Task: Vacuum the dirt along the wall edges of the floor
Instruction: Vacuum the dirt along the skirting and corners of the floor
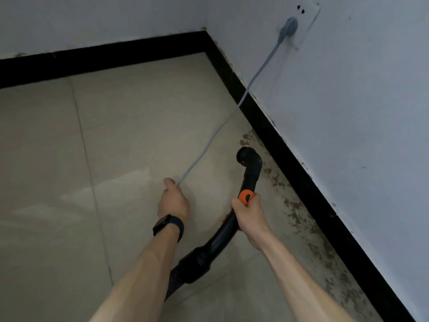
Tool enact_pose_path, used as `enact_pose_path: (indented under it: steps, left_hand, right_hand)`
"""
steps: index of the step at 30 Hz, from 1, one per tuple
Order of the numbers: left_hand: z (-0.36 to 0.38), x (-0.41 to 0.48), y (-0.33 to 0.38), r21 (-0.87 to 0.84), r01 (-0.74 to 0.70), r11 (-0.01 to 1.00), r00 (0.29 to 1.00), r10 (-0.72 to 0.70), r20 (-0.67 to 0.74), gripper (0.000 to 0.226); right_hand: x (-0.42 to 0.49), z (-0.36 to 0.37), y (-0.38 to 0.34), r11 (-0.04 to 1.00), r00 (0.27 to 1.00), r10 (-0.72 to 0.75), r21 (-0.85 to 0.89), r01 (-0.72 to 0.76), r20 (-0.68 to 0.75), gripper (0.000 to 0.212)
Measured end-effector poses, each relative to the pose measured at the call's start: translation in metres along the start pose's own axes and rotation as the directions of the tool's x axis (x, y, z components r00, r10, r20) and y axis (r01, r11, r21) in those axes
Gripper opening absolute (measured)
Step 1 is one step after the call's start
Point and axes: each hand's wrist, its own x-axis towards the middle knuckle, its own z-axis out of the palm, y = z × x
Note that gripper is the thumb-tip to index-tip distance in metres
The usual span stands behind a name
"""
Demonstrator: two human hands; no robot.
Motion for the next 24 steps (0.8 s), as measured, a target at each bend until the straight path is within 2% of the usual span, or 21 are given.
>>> enact_pose_path:
  steps: [2, 6, 9, 12, 17, 20, 22, 24]
  left_hand:
    - [-0.012, 0.022, -0.014, -0.022, 0.036, 0.999, 0.995, -0.038, -0.089, 0.026]
    - [-0.041, 0.06, -0.029, 0.107, 0.029, 0.994, 0.992, -0.016, -0.122, 0.026]
    - [-0.049, 0.075, -0.022, 0.25, -0.058, 0.967, 0.993, 0.081, -0.086, 0.022]
    - [-0.04, 0.086, -0.019, 0.348, -0.148, 0.926, 0.987, 0.163, -0.014, 0.008]
    - [-0.015, 0.105, -0.037, 0.504, -0.337, 0.795, 0.941, 0.289, 0.173, 0.065]
    - [-0.008, 0.109, -0.046, 0.589, -0.342, 0.732, 0.939, 0.294, 0.179, 0.071]
    - [-0.007, 0.112, -0.042, 0.595, -0.332, 0.732, 0.943, 0.28, 0.181, 0.071]
    - [-0.008, 0.116, -0.035, 0.584, -0.305, 0.752, 0.952, 0.237, 0.192, 0.07]
  right_hand:
    - [0.014, 0.013, 0.001, 0.999, 0.999, -0.028, -0.021, 0.027, -0.017, 0.022]
    - [0.036, 0.025, 0.002, 0.995, 0.995, -0.061, -0.079, 0.055, -0.08, 0.028]
    - [0.052, 0.026, -0.015, 0.994, 0.993, -0.066, -0.098, 0.056, -0.098, 0.03]
    - [0.079, 0.028, -0.033, 0.99, 0.988, -0.077, -0.126, 0.06, -0.137, 0.031]
    - [0.126, 0.024, -0.058, 0.985, 0.98, -0.118, -0.148, 0.094, -0.159, 0.028]
    - [0.143, 0.019, -0.069, 0.983, 0.979, -0.133, -0.143, 0.111, -0.152, 0.023]
    - [0.152, 0.017, -0.076, 0.984, 0.976, -0.145, -0.125, 0.126, -0.16, 0.01]
    - [0.159, 0.018, -0.083, 0.983, 0.973, -0.167, -0.107, 0.151, -0.161, 0.011]
